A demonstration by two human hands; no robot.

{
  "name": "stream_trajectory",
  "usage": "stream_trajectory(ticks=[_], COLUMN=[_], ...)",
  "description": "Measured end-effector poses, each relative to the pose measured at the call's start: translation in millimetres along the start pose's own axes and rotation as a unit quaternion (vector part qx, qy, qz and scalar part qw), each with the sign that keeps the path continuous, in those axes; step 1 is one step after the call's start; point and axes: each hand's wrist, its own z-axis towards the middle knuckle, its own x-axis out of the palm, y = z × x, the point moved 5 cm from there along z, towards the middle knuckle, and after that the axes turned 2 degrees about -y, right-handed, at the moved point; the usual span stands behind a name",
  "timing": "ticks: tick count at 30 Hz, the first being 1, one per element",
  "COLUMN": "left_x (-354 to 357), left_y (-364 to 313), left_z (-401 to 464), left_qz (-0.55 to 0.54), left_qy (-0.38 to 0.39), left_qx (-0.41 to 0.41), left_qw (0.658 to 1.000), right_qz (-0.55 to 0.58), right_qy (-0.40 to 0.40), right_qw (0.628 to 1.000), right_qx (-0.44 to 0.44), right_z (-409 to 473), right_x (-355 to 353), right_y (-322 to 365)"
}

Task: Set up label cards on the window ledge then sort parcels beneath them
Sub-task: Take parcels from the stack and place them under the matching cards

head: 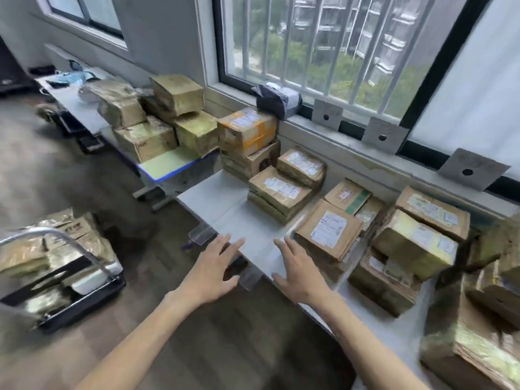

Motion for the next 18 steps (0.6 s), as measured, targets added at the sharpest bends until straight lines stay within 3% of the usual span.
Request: stream_trajectory(ticks=[9,18], left_x=[-95,-139], left_y=[149,223], left_z=[-146,-202], left_qz=[0.007,-0.005], left_qy=[-0.066,-0.121], left_qx=[-0.159,-0.241], left_qw=[0.985,0.963], right_qz=[-0.003,-0.01], right_qy=[0.057,0.091], right_qw=[0.989,0.973], right_qx=[-0.139,-0.213], right_z=[45,79], right_x=[86,131], right_y=[212,316])
